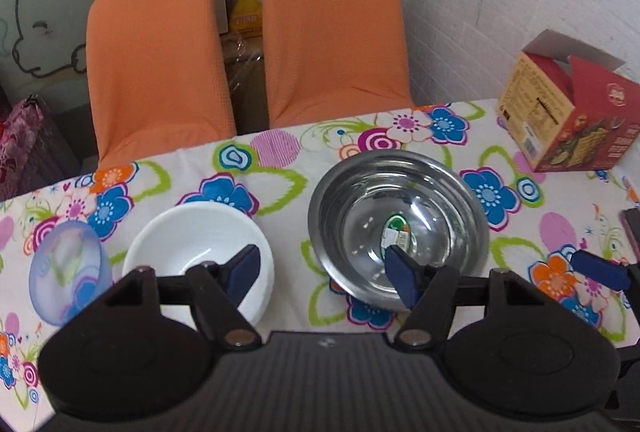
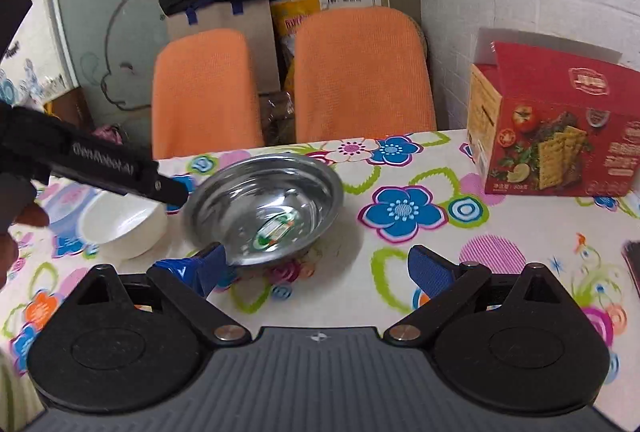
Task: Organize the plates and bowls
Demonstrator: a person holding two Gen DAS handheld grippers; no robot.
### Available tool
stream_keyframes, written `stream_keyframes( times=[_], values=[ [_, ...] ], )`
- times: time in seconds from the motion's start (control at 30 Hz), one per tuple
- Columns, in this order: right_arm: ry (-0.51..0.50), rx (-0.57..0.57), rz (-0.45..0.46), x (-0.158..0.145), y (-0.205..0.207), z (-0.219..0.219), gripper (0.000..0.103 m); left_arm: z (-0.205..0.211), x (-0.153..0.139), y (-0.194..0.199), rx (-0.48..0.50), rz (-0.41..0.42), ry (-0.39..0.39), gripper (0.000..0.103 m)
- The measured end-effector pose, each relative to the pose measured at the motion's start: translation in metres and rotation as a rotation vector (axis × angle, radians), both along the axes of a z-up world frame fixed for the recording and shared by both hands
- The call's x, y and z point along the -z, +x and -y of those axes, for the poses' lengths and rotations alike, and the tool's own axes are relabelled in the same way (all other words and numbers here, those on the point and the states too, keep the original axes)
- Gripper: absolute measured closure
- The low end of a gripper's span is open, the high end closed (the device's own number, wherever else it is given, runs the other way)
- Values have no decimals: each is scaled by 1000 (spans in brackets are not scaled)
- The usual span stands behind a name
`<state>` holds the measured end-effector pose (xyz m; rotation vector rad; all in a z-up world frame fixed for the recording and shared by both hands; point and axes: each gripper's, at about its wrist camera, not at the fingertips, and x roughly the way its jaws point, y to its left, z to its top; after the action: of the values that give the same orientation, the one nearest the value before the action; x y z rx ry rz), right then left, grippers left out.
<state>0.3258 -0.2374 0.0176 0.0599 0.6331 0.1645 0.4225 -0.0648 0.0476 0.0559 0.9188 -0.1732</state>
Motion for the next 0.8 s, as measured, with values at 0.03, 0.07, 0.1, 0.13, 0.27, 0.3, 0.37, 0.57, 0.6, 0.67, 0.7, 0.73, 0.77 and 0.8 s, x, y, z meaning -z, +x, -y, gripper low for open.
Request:
stream_keyframes(
  times=[0.03,0.07,0.1,0.13,0.27,0.3,0.37,0.57,0.6,0.67,0.7,0.73,0.77,0.8],
  values=[
    [-13,0,-19,2,12,0,18,7,5,9,10,-15,21,35],
    [-32,2,-43,4,26,-1,18,13,10,16,16,-25,45,35],
    [-51,-1,-68,7,38,-3,18,19,14,20,20,-29,72,35],
    [-64,-13,-94,10,49,-4,18,24,18,23,30,-30,101,35],
    [-112,-54,-200,24,80,-6,18,29,31,30,23,-42,151,35],
    [-128,-56,-219,28,84,-8,17,29,32,31,23,-50,150,35],
    [-148,-62,-241,32,88,-10,17,28,36,34,18,-69,142,35],
    [-175,-114,-302,29,84,-16,17,27,36,28,44,-112,72,35],
    [-155,-123,-311,26,82,-16,17,26,35,27,44,-112,63,35],
    [-106,-152,-341,23,78,-15,17,25,32,23,46,-110,43,35],
    [-89,-169,-356,23,75,-16,17,24,31,21,50,-114,35,35],
    [-85,-183,-368,24,73,-17,17,23,30,19,55,-117,25,35],
    [-84,-193,-376,25,70,-18,17,23,30,17,58,-119,14,35],
    [-87,-203,-381,27,69,-19,17,22,29,17,59,-120,8,35]
  ],
)
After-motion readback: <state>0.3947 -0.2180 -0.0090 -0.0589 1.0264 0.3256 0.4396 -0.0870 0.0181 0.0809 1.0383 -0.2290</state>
